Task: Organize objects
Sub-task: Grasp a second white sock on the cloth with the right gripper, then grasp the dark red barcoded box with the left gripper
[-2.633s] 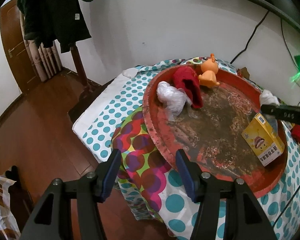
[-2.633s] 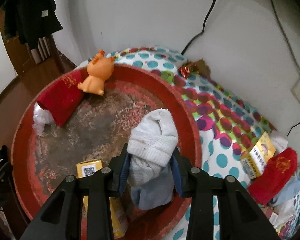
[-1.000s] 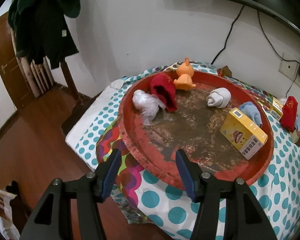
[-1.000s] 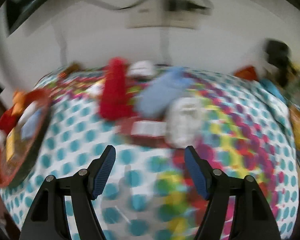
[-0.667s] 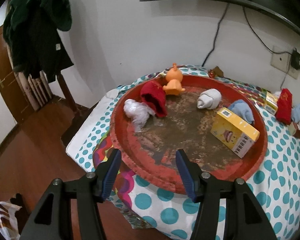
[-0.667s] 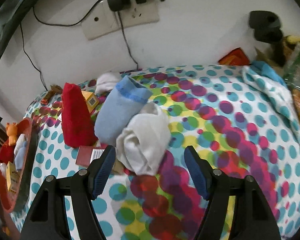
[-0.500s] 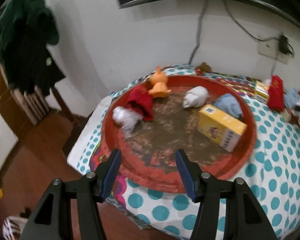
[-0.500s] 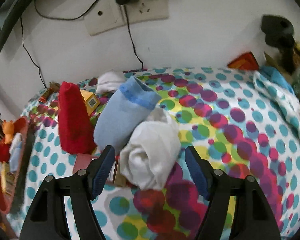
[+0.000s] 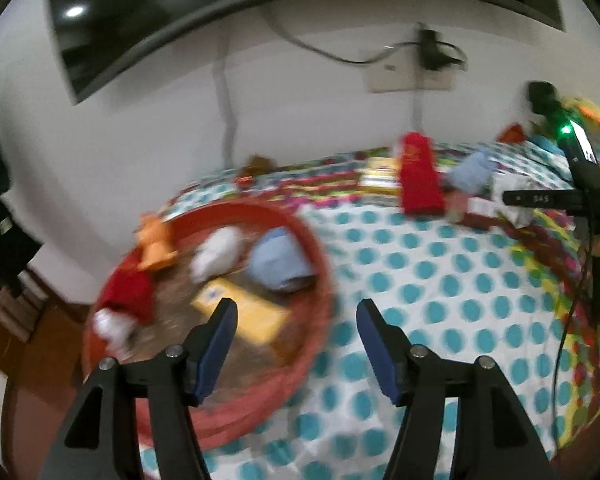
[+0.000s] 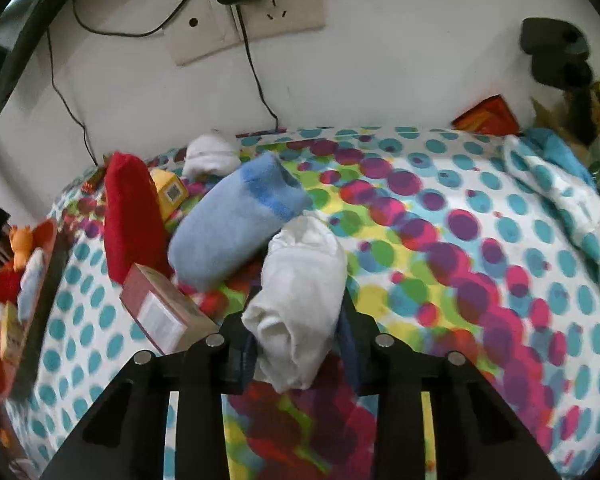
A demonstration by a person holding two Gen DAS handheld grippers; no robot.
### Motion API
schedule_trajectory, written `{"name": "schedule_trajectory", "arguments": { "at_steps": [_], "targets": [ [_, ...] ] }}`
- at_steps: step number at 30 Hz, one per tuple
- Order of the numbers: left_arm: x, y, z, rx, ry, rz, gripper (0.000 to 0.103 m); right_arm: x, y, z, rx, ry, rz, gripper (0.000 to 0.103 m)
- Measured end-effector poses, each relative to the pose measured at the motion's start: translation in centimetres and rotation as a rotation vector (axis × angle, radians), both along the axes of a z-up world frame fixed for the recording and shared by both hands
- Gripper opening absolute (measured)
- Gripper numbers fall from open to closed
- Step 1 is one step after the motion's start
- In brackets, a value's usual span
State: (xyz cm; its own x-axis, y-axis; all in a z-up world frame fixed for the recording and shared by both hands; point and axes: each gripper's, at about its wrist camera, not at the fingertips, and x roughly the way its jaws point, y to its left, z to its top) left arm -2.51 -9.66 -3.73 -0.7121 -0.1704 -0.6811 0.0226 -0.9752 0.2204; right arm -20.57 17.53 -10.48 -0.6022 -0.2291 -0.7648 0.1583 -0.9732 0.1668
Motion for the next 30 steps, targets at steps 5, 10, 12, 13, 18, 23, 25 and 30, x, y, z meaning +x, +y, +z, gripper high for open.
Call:
{"name": "schedule_trajectory", "arguments": {
  "at_steps": [5,10,12,13,18,23,25,30],
  "targets": [
    [-2.8,4.3,-0.9,0.048,-0.069,-0.082,0.064,3.0,2.3,0.2,0.059,0.010,0.014,0.032],
    [-6.2,8.6,-1.4,0.122,-0.137,-0.125,0.065,4.8,5.0,0.0,0.083,0.014,0.022,0.032],
    [-8.1,10.4,-1.7,0.161,-0.184,-0.123,0.065,5.2,5.9,-0.1,0.063,0.017,0.021,0.032],
    [-8.8,10.8,-1.7,0.178,-0.194,-0.115,0.065,5.3,6.1,-0.2,0.049,0.021,0.022,0.032],
    [-13.8,12.8,-2.9,0.362,-0.308,-0.012,0.065,5.0,6.5,-0.6,0.005,0.008,0.024,0.033],
    [-17.1,13.6,-3.9,0.508,-0.325,0.156,0.065,5.0,6.6,-0.6,0.003,0.007,0.024,0.034],
    [-17.8,13.9,-4.1,0.506,-0.317,0.211,0.065,4.9,6.6,-0.7,0.002,0.007,0.024,0.034],
    [-19.3,14.3,-5.6,0.503,-0.340,0.317,0.065,4.9,7.0,-0.7,-0.051,0.002,0.026,0.035]
  ]
}}
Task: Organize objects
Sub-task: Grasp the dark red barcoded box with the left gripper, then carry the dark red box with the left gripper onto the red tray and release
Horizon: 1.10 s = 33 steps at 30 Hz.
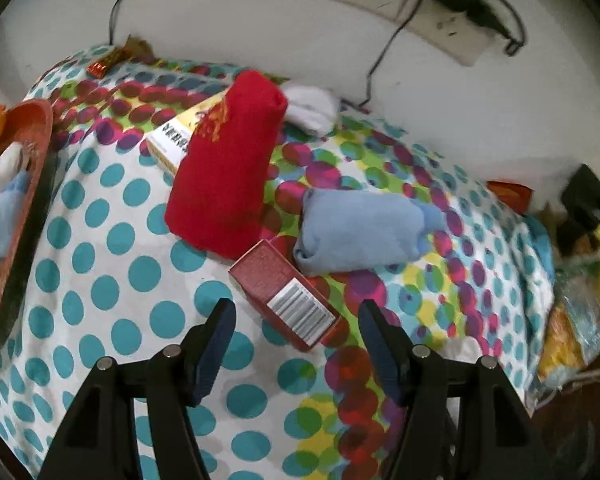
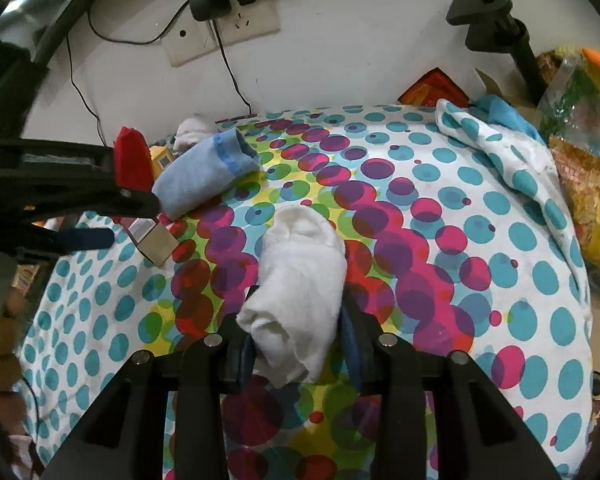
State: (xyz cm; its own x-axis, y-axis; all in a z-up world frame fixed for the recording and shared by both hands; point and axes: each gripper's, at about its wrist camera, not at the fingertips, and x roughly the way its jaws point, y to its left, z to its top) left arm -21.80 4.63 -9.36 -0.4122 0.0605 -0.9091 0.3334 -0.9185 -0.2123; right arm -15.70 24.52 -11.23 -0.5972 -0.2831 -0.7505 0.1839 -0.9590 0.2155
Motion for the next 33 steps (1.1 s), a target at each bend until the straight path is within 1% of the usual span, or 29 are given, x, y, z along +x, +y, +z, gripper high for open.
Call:
{"name": "schedule_trajectory", "arguments": {
  "at_steps": [2,4,9,10,11,12,13,14,17,20,22,25,26,27,33],
  "targets": [
    [-0.3,0.3,-0.4,-0.031,-0.001,0.021,0.065,0.0,0.1,0.0,-0.014,-0.001,0.000,0.035],
    [-0.6,0.5,-0.9,-0.074,-0.020,0.024,0.065,0.0,0.2,0.0,-0.025,-0.002,0.001,0.035],
    [-0.9,0.6,-2.0,-0.098,-0.025,0.002,0.064,-0.1,0.5,-0.1,-0.043,-0.003,0.000,0.035],
    [-0.8,0.5,-2.1,-0.106,-0.018,-0.007,0.060,-0.1,0.5,-0.1,-0.041,-0.003,0.001,0.035],
    [-0.7,0.5,-2.0,-0.113,-0.008,-0.016,0.052,-0.1,0.4,-0.1,-0.040,-0.003,0.001,0.035],
    [-0.5,0.5,-2.0,-0.122,-0.003,-0.032,0.048,-0.1,0.5,-0.1,-0.041,-0.003,0.000,0.035],
    [-0.3,0.4,-2.0,-0.124,0.002,-0.039,0.041,-0.1,0.5,-0.1,-0.040,-0.003,0.000,0.035],
    [-0.1,0.3,-1.9,-0.122,0.010,-0.049,0.037,-0.1,0.4,-0.1,-0.038,-0.003,0.000,0.035],
    [0.4,0.0,-1.8,-0.108,0.022,-0.088,0.031,-0.1,0.5,-0.1,-0.032,-0.002,0.001,0.035],
    [1.2,-0.5,-1.8,-0.094,0.042,-0.126,0.031,-0.1,0.5,-0.2,-0.029,-0.002,0.001,0.035],
    [2.3,-1.0,-1.7,-0.085,0.071,-0.164,0.031,-0.1,0.6,-0.1,-0.018,-0.001,0.001,0.035],
    [3.6,-1.3,-1.6,-0.084,0.089,-0.208,0.031,-0.1,0.5,0.0,-0.002,0.001,0.001,0.035],
    [4.1,-1.6,-1.6,-0.069,0.094,-0.222,0.031,-0.1,0.4,0.0,0.006,0.002,0.000,0.035],
    [4.6,-1.8,-1.5,-0.072,0.099,-0.233,0.031,-0.1,0.3,0.0,0.011,0.002,0.000,0.035],
    [7.1,-2.0,-0.3,-0.156,0.144,-0.289,0.031,-0.1,-0.1,0.1,0.034,0.004,-0.003,0.035]
  ]
}}
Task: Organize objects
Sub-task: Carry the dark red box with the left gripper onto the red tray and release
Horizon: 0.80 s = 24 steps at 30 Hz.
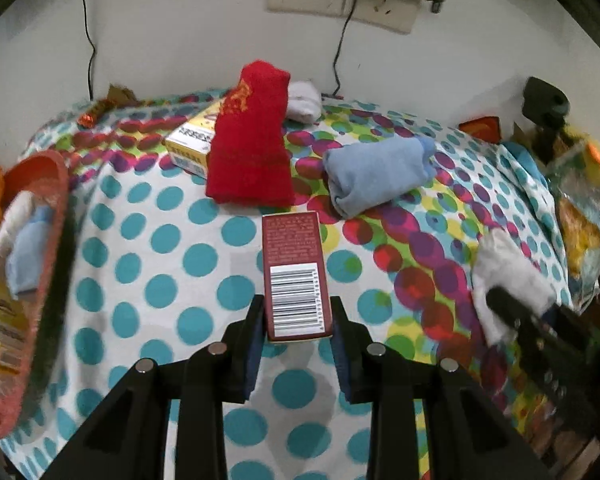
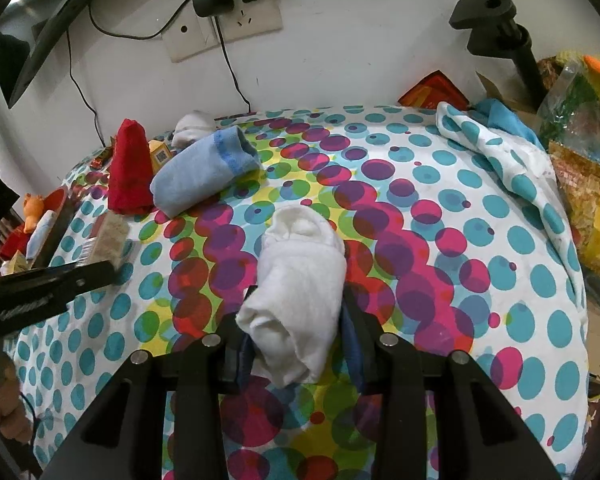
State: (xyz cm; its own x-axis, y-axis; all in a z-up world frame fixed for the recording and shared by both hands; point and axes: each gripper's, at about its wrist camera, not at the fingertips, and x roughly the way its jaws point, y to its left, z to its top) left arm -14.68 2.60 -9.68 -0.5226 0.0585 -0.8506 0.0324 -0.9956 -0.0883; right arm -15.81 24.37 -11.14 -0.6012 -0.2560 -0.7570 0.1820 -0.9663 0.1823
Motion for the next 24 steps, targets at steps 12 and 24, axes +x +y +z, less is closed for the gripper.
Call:
{"name": "schedule_trajectory", "arguments": {
  "at_steps": [12,24],
  "targets": [
    [4.9,0.2,1.3,-0.191,0.054,-0.074,0.031,0.0,-0.7,0.1,0.039,0.003,-0.003,0.035],
    [9.3,-4.2,2.4,-0.195,0.067,-0.021,0.031,0.0,-0.9,0.1,0.057,0.005,-0.003,0.035]
  ]
}}
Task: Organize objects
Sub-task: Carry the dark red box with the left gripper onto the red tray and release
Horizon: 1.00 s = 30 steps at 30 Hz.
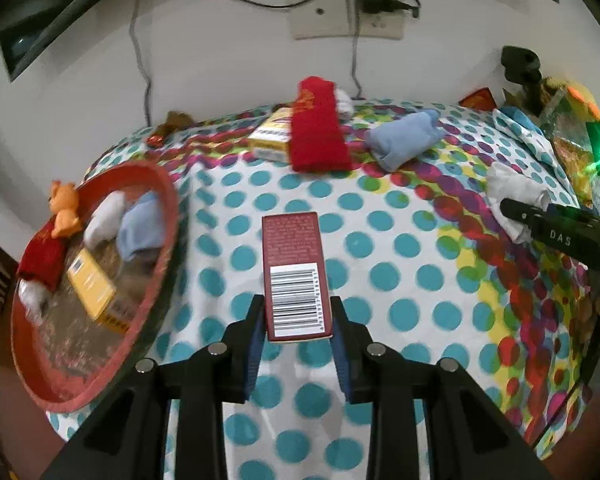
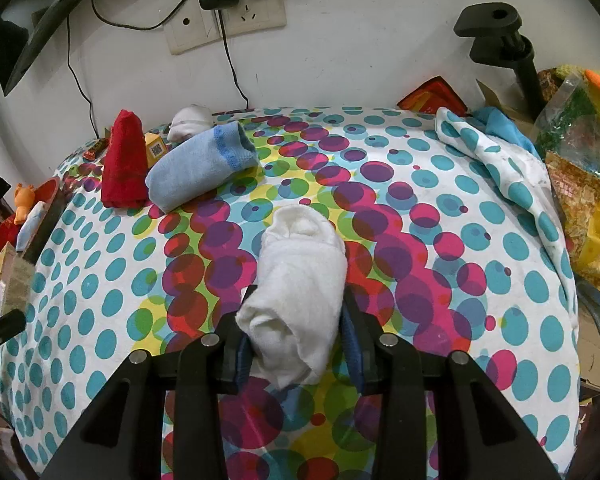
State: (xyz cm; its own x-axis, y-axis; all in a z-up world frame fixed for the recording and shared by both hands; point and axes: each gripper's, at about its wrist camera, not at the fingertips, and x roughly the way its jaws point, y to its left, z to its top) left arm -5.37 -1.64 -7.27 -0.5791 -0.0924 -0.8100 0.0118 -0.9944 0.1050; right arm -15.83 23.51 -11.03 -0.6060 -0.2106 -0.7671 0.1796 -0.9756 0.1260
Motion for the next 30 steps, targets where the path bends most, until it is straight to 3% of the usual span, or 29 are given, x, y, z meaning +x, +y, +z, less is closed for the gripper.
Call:
{"name": "schedule_trajectory", "arguments": {
  "at_steps": [15,20,30],
  "targets": [
    [4.1,-11.1,3.4,0.049,0.057,0.179,0.031,-0.1,0.0,0.0,0.011,0.001,0.001,0.035],
    [4.6,-17.0,4.3,0.006,0.074,0.294,0.031,-0.1,0.0,0.0,0.012,0.001,0.000,0.036],
    [3.9,-26.4,1.4,0.006,-0.004,0.424,0.031,-0.2,0.1,0.0,0.025,0.003,-0.003,0.037]
  ]
}}
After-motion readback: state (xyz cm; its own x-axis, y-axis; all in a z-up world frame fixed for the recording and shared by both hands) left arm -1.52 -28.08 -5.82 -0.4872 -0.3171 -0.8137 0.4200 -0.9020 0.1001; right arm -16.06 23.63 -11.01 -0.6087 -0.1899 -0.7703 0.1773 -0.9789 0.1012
